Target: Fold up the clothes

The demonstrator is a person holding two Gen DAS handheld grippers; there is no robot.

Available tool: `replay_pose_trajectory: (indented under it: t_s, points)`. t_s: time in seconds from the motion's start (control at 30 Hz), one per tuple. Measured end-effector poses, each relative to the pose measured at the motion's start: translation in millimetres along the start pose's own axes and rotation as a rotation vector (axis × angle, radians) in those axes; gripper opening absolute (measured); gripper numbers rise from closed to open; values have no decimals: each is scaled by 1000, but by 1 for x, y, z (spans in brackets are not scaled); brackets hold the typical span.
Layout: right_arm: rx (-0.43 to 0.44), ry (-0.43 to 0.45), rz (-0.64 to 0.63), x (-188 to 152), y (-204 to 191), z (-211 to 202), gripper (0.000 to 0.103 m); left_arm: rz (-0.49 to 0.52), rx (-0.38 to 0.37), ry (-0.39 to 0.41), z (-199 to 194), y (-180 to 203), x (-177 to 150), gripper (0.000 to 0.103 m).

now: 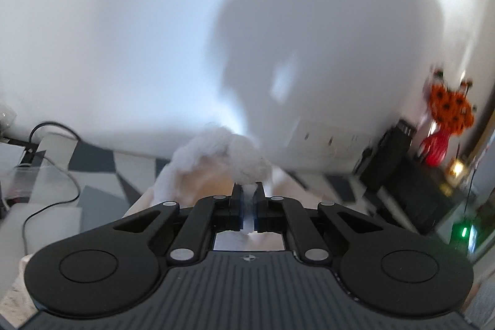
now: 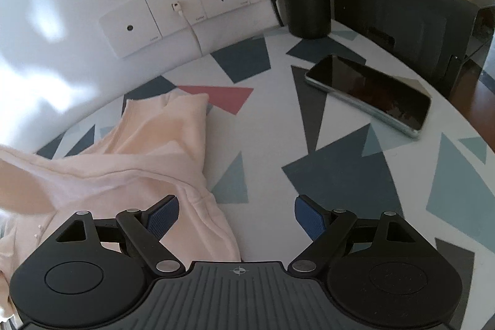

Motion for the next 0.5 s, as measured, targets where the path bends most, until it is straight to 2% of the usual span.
replay_pose_trajectory:
  t_s: [0.17,0.27,0.3,0.37,0.43,0.5]
  points:
    - [0,-15,-10,-4,-4,1,80,-41,90,-199,22,-40,-67,6]
    - [-1,-14,-11,-3,-5,0,80,-94,55,-294,24,-51,-98,7]
    - [0,-13,-10,-3,-5,0,80,-118,28,-319,22,-53,-104,10]
    - [1,-13,-11,-1,-7,0,80,-183,-21,-358,17,-56,-111,26]
    - [4,-14,-13,2,-8,1,80,-260,-50,-350,14,-58,-113,50]
    - [11,-13,-24,3,-12,1,80,-344,-71,-316,13,-62,-114,57]
Point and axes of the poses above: each gripper's, at about its wrist camera, not at the fingertips, and z roughly the way its jaws point, y to its right, x to its top, the point moved 7 cm from there along z, roughly the way its jaws point, and after that the axes turned 5 degrees about -z, right-handed, at the moved point
